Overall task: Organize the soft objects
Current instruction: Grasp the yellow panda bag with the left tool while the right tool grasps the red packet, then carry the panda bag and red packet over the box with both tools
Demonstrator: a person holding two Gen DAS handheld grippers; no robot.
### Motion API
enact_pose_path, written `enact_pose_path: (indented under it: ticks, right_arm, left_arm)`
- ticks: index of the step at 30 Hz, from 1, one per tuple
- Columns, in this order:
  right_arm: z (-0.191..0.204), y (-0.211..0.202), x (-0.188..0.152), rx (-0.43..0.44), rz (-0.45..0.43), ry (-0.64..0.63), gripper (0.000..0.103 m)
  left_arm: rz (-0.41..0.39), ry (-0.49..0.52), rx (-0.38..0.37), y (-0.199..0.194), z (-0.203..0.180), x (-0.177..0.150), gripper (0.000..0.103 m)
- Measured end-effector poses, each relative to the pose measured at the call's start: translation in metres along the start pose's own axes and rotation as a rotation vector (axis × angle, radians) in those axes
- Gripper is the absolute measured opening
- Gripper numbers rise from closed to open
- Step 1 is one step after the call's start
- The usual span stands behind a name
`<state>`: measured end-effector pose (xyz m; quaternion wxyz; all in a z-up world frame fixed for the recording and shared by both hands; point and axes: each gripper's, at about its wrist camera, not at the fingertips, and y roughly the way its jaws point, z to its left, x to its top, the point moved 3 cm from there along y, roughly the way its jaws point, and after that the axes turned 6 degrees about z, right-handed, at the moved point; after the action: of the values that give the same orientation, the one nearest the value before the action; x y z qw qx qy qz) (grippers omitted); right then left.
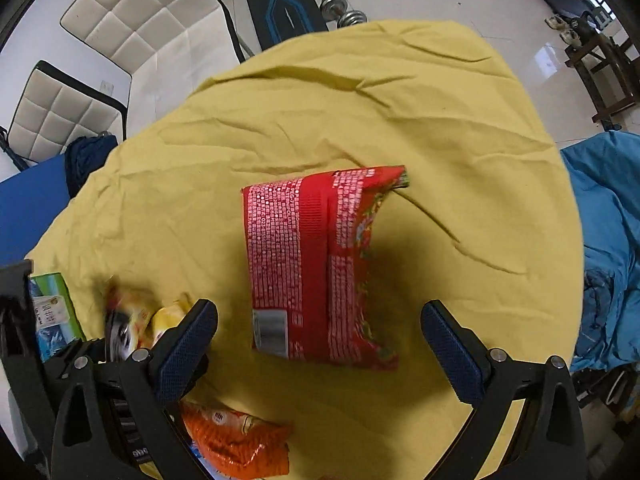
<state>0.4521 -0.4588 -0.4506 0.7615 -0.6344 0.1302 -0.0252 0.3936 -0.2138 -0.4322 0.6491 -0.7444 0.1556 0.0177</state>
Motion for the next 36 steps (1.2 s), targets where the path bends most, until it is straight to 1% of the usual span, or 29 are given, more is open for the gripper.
enact_pose_path:
  ticks: [1,2,3,4,6,7,8,9,11,14,15,18,19,22,23,25,27,33,35,36]
  right_arm:
    - [0.001,0.003,0.001,0.004,0.004,-0.002,0.103]
    - [0.002,0.005,0.003,0.002,0.006,-0.003,0.103]
    - [0.003,0.008,0.004,-0.004,0.009,-0.004,0.101]
    - [0.003,0.011,0.005,-0.007,0.015,-0.003,0.099]
    - [0.005,0.014,0.007,-0.013,0.027,-0.003,0.087]
    - [0.007,0.016,0.007,-0.026,0.029,-0.007,0.084]
    - [0.01,0.017,0.006,-0.046,0.025,-0.013,0.076]
    - [0.011,0.018,0.005,-0.073,0.021,-0.02,0.064]
    - [0.015,0.018,0.001,-0.094,0.016,-0.049,0.057]
    - [0.016,0.019,-0.014,-0.108,0.03,-0.086,0.055]
    - [0.015,0.019,-0.018,-0.11,0.037,-0.094,0.055]
    - [0.011,0.023,-0.038,-0.115,0.069,-0.115,0.054]
    - [0.01,0.025,-0.046,-0.114,0.083,-0.121,0.054]
    - [0.006,0.028,-0.058,-0.1,0.107,-0.119,0.054]
    - [0.006,0.03,-0.06,-0.095,0.112,-0.114,0.055]
    - [0.006,0.031,-0.062,-0.091,0.111,-0.108,0.055]
    - [0.006,0.031,-0.059,-0.094,0.113,-0.107,0.057]
    - [0.01,0.03,-0.057,-0.096,0.109,-0.11,0.059]
    - [0.01,0.03,-0.054,-0.1,0.109,-0.106,0.059]
    - [0.01,0.028,-0.049,-0.101,0.109,-0.103,0.059]
  left_arm:
    - [-0.015,0.011,0.015,-0.001,-0.002,0.0,0.087]
    - [-0.026,0.016,0.037,-0.001,-0.003,0.0,0.081]
    - [-0.033,0.018,0.048,-0.003,-0.004,0.001,0.072]
    - [-0.044,0.021,0.066,-0.005,-0.005,0.001,0.068]
    - [-0.06,0.019,0.102,-0.008,-0.005,0.0,0.051]
    - [-0.069,0.023,0.119,-0.01,-0.005,-0.001,0.046]
    - [-0.074,0.025,0.128,-0.013,-0.005,0.002,0.044]
    - [-0.079,0.029,0.132,-0.015,-0.004,0.0,0.043]
    - [-0.073,0.023,0.122,-0.015,0.0,-0.003,0.042]
    - [-0.07,0.005,0.118,-0.018,0.012,-0.008,0.043]
    - [-0.069,-0.002,0.107,-0.019,0.014,-0.009,0.044]
    - [-0.031,-0.039,0.047,-0.018,0.021,-0.006,0.046]
    - [-0.011,-0.063,0.011,-0.017,0.025,-0.007,0.047]
    - [0.024,-0.093,-0.05,-0.017,0.033,-0.009,0.049]
    - [0.027,-0.094,-0.058,-0.016,0.034,-0.013,0.049]
    - [0.028,-0.089,-0.07,-0.018,0.036,-0.015,0.052]
    - [0.039,-0.066,-0.06,-0.011,0.041,-0.022,0.061]
    - [0.126,-0.005,-0.077,-0.001,0.031,-0.041,0.062]
    - [0.129,0.0,-0.07,0.003,0.029,-0.045,0.061]
    - [0.115,-0.003,-0.066,0.004,0.029,-0.049,0.061]
